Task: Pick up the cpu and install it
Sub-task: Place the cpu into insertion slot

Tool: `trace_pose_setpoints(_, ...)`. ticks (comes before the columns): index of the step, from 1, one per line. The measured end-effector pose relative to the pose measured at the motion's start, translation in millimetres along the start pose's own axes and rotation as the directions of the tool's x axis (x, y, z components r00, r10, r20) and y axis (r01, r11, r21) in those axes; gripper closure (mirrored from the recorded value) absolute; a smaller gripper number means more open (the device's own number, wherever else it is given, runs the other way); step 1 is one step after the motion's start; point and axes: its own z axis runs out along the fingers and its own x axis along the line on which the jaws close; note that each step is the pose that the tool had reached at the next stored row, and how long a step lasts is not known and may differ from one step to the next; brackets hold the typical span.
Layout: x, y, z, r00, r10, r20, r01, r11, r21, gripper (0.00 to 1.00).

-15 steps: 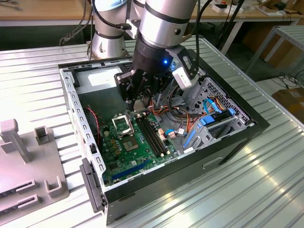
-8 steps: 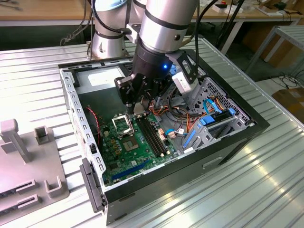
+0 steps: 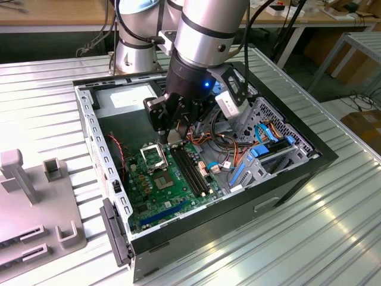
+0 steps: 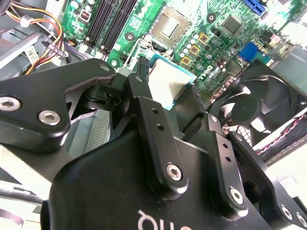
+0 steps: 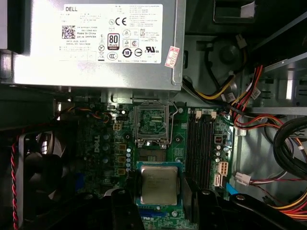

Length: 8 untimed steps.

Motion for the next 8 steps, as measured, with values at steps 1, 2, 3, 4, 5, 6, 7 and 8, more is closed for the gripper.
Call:
trace_pose_setpoints(1,0.0,0.0,0.4,1.0,0.0,0.0,0.0,1.0,0.0001,0.53)
trace_pose_setpoints(2,-0.1,0.0,0.8,1.0,0.0,0.0,0.0,1.0,0.0001,0.53)
trace_pose_setpoints(3,-0.1,0.0,1.2,1.0,0.0,0.0,0.0,1.0,0.0,0.53)
trace_pose_setpoints(4,-0.1,0.0,1.7,1.0,0.0,0.0,0.0,1.0,0.0001,0.53)
trace_pose_setpoints(5,-0.2,0.0,2.1,1.0,0.0,-0.0001,0.0,1.0,0.0002,0.53)
trace_pose_setpoints(6,-0.2,0.0,2.6,1.0,0.0,-0.0001,0.0,1.0,0.0001,0.53)
trace_pose_setpoints(7,-0.2,0.0,2.9,1.0,0.0,-0.0001,0.0,1.0,0.0001,0.53)
trace_pose_setpoints(8,-0.3,0.0,3.5,1.0,0.0,-0.0001,0.0,1.0,0.0002,0.53)
